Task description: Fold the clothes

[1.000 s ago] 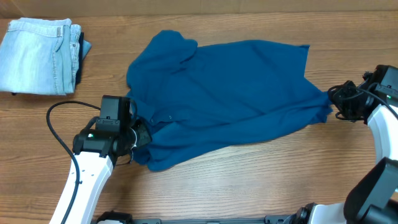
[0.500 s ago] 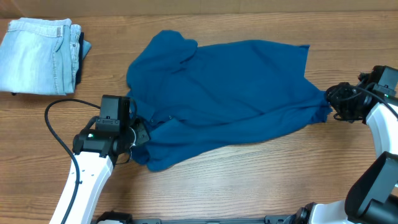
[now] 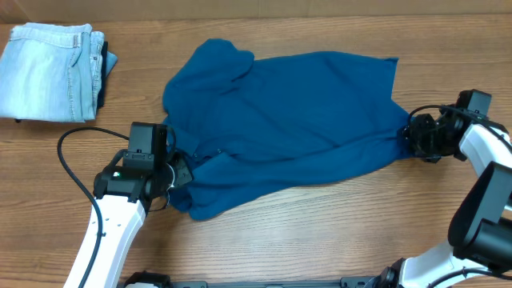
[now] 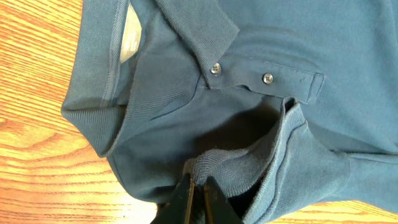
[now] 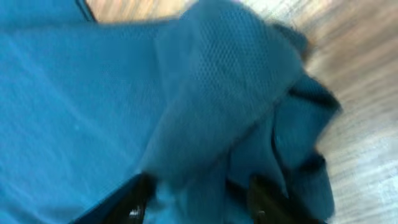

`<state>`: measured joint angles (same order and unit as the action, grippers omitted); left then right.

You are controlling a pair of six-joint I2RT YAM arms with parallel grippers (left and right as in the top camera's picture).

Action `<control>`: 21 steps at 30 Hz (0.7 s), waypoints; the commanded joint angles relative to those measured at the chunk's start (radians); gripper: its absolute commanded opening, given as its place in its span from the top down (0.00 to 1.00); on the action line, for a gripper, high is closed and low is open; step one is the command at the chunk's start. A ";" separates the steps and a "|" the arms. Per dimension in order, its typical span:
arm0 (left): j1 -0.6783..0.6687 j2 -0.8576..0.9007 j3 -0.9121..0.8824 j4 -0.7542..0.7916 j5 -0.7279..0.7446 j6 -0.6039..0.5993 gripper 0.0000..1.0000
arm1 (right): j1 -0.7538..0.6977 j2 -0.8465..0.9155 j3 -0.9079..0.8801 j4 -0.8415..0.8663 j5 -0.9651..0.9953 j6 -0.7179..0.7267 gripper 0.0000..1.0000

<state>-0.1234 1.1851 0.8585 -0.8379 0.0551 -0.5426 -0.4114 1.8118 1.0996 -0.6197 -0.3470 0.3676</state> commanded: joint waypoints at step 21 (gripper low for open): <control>0.007 0.004 0.021 -0.001 -0.011 0.043 0.94 | 0.024 -0.009 0.018 0.193 -0.169 0.021 0.54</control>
<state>-0.1234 1.1851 0.8585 -0.8383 0.0551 -0.5377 -0.3904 1.8114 1.1011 -0.3710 -0.4961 0.3782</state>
